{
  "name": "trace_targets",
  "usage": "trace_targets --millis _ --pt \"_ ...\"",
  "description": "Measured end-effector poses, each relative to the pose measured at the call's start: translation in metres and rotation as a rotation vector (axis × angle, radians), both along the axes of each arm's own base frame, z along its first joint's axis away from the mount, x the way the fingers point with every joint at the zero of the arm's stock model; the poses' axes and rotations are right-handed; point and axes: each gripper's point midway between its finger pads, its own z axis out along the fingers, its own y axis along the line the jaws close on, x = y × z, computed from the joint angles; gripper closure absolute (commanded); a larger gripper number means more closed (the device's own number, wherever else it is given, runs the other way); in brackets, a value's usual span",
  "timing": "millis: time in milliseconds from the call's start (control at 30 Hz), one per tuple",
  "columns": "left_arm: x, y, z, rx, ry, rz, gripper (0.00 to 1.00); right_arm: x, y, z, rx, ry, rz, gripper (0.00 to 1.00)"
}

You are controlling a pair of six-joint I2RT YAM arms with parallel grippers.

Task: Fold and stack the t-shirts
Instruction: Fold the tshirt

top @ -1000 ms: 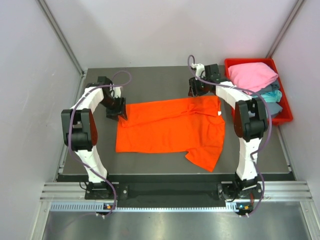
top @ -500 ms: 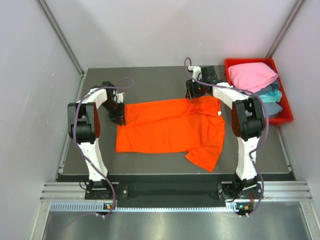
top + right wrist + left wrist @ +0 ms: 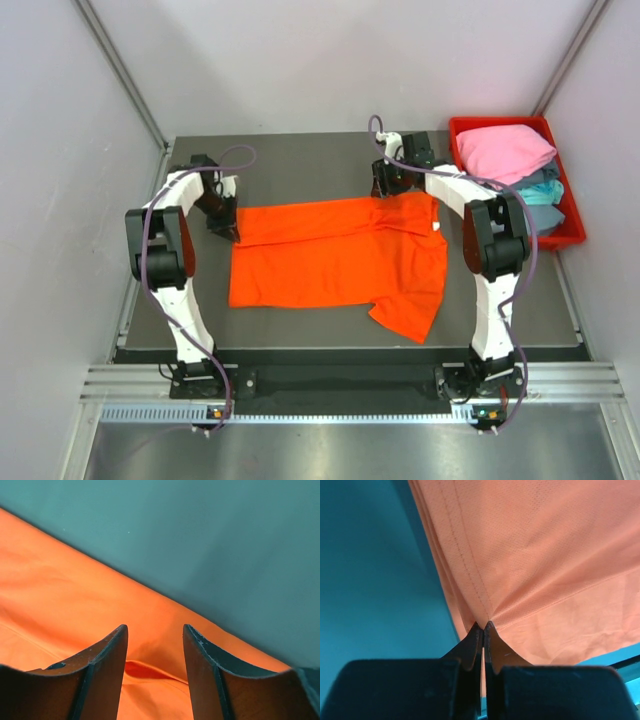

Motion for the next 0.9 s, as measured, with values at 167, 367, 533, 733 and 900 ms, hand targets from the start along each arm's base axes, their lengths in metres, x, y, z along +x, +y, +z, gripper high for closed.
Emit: trace_targets --millis 167,367,533,733,900 --pt "0.002 0.002 0.003 -0.008 -0.006 0.007 0.97 -0.001 0.002 -0.003 -0.003 0.004 0.003 0.52" --pt "0.001 -0.002 0.004 -0.026 -0.003 0.006 0.89 -0.008 0.011 -0.011 -0.013 0.019 0.023 0.52" --pt "0.001 -0.003 0.005 -0.035 -0.004 0.005 0.78 -0.035 0.014 -0.037 -0.039 0.097 0.046 0.52" --pt "0.002 -0.004 0.005 -0.038 -0.007 0.009 0.62 -0.061 0.008 -0.035 -0.054 0.13 0.055 0.53" --pt "0.005 -0.004 0.003 -0.037 -0.019 0.01 0.62 -0.097 0.004 -0.022 -0.07 0.157 0.076 0.53"
